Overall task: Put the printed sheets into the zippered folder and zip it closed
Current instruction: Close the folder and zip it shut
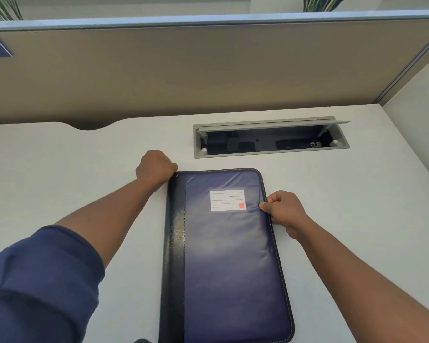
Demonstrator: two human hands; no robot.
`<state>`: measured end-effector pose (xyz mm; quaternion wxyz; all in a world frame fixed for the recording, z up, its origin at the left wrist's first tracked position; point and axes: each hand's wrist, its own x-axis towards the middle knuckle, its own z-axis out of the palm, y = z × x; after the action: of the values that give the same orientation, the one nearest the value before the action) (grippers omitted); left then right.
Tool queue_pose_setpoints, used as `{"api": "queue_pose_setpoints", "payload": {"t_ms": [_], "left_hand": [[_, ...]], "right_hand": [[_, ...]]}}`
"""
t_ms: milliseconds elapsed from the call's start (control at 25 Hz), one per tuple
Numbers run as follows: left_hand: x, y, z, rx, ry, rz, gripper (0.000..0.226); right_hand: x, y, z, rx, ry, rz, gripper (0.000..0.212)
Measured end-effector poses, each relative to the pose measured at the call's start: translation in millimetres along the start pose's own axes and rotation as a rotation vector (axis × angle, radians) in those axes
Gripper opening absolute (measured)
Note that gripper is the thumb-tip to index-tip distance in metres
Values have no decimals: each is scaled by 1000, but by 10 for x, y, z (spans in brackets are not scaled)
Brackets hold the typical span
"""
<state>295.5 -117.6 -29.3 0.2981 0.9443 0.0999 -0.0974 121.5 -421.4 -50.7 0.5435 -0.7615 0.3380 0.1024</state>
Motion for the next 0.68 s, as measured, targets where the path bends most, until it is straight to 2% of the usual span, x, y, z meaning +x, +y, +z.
{"api": "queue_pose_setpoints", "payload": {"t_ms": [240,320,400,680], "left_hand": [[-227,-139,82,-193,27,30,9],[-458,-232,90,-253,-5,71,27],[-775,-348,111,-263,-54,122,42],[-1892,-832,123,-141,-111,260,47]], "right_hand": [[-160,57,10,73,51,-37,19],[-299,107,12,122,61,-72,19],[-480,197,19,112,61,-107,31],[-1190,598,4,-110,-4,-201,35]]}}
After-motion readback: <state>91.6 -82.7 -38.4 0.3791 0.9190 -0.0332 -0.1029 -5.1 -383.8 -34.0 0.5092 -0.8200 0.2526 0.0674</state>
